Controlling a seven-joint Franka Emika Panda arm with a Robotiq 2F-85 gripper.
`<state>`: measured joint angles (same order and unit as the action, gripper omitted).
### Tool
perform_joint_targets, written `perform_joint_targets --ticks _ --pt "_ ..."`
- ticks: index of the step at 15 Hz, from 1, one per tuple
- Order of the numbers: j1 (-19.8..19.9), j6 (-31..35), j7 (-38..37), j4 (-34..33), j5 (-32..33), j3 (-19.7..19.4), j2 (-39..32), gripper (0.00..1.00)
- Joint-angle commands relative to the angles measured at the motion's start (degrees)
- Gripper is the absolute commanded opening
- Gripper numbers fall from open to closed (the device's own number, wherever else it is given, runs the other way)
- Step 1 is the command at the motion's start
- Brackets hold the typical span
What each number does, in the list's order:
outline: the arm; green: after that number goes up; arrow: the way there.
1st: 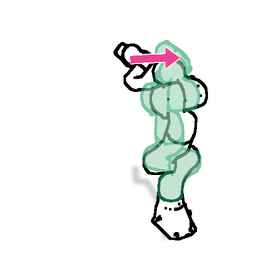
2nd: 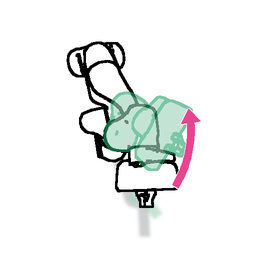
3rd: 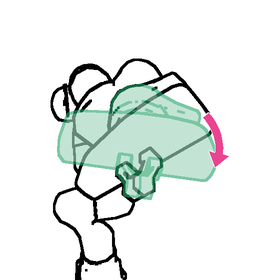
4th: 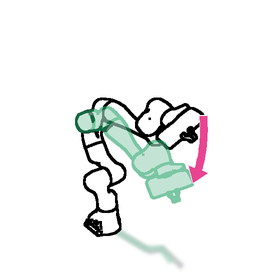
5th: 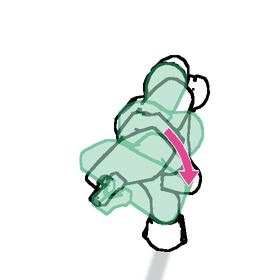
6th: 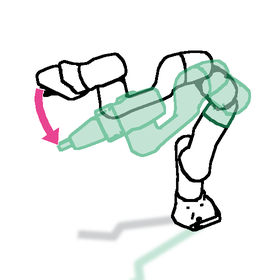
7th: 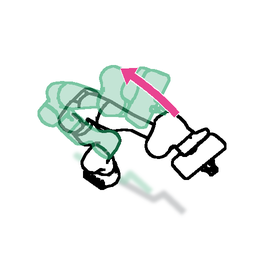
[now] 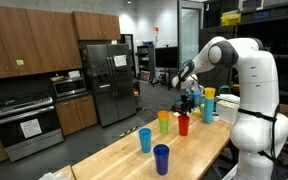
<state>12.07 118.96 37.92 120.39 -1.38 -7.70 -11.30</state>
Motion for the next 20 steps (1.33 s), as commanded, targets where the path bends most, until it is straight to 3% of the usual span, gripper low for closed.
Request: perform_joint_targets --ticks 1,13,14,16,20 --pt "0.69 0.19 2.08 -2.11 -1.60 0.61 -1.76 1.00" --pt "1.31 -0.11 1.65 -7.27 -2.04 1.38 -9.10 1.00" --pt "1.29 0.40 1.60 -7.49 -1.70 1.37 -9.24 0.75" --pt "1.23 0.72 1.59 -7.44 -1.45 1.45 -8.60 0.68" --pt "1.17 0.52 3.21 -5.91 -2.72 2.28 -3.83 0.36"
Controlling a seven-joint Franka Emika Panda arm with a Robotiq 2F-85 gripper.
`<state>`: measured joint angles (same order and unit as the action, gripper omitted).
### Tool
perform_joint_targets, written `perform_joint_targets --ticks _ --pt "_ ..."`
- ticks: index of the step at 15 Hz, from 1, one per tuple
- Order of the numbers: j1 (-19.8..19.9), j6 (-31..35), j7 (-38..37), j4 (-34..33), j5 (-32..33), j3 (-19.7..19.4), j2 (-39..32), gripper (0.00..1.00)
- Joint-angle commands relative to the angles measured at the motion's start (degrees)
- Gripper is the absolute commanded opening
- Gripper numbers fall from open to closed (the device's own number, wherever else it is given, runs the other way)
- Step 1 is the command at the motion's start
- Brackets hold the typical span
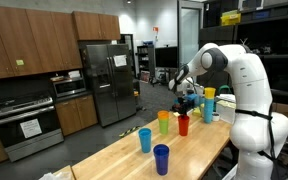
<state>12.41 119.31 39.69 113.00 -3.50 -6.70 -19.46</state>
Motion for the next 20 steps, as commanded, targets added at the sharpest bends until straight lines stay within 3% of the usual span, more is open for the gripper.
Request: perform_joint_targets --ticks 1,4,5,10,11,12,15,20 --pt "0.79 0.01 1.96 1.77 -1.00 1.52 5.69 0.28" --pt "0.34 0.29 2.87 2.19 -2.07 2.01 8.76 0.05" --pt "0.26 0.28 3.41 2.12 -2.42 1.99 9.24 0.01" --pt "0.32 -0.65 5.44 2.40 -3.66 1.47 8.53 0.00" --pt "0.29 -0.65 5.49 2.75 -3.55 1.42 8.52 0.26" --pt "0.29 -0.84 5.45 3.14 -3.61 1.37 8.58 0.27" --pt "0.21 -1.30 5.42 3.36 -3.23 1.29 8.60 0.43" --pt "0.26 -1.35 5.46 3.68 -3.09 1.15 8.50 0.78"
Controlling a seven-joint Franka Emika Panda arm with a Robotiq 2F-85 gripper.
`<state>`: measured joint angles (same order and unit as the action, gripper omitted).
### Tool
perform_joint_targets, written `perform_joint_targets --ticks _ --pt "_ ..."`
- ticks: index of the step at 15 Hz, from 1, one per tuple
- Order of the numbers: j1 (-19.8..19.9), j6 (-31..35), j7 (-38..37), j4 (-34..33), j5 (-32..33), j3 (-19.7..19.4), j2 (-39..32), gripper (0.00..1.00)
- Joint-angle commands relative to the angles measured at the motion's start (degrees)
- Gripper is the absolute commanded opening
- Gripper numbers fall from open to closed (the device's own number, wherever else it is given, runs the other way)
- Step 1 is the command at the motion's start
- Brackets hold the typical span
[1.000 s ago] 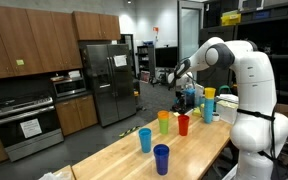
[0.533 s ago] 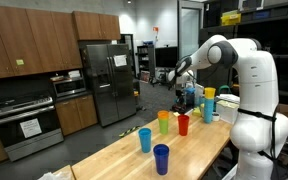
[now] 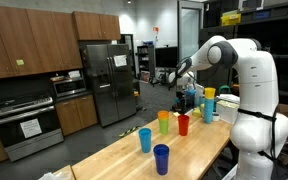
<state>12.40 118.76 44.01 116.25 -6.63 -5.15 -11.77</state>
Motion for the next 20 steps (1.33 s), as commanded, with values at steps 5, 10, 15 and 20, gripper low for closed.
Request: perform_joint_targets --ticks 5,10,15,20 --pt "0.66 -0.57 1.63 0.52 -0.03 -0.92 0.19 1.00" --pt "1.34 -0.17 1.71 0.65 0.10 -1.47 -1.11 1.00" --pt "1.84 0.16 1.68 0.53 0.14 -1.61 -2.66 1.00" --pt "2.10 0.67 1.76 0.48 0.08 -1.43 -4.07 1.00"
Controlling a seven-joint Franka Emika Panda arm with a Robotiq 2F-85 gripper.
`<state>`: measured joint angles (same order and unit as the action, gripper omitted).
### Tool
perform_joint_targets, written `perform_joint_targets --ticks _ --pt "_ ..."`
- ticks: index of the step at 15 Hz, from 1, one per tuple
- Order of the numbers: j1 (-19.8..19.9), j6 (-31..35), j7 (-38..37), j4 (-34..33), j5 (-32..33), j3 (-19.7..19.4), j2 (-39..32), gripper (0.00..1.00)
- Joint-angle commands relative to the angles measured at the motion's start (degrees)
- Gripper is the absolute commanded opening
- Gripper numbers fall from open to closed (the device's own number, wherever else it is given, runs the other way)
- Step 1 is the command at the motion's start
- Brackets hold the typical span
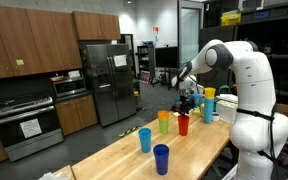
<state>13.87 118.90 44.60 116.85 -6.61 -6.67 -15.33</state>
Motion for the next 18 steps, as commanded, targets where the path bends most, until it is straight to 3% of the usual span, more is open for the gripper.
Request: perform_joint_targets --ticks 1,5,6,7,16,18 --pt "0.65 0.60 1.20 -0.30 0.02 0.15 -0.87 1.00" --pt "0.81 0.80 1.35 -0.26 0.04 0.21 -1.60 1.00" --pt "0.87 0.98 1.44 -0.29 0.03 0.22 -1.81 0.94" --pt "0.91 1.26 1.55 -0.20 0.12 0.22 -1.91 0.74" --pt "1.27 1.88 4.20 0.29 -0.65 0.63 -0.58 0.06" --pt "1.24 1.88 4.63 0.24 -0.77 0.68 -0.33 0.00"
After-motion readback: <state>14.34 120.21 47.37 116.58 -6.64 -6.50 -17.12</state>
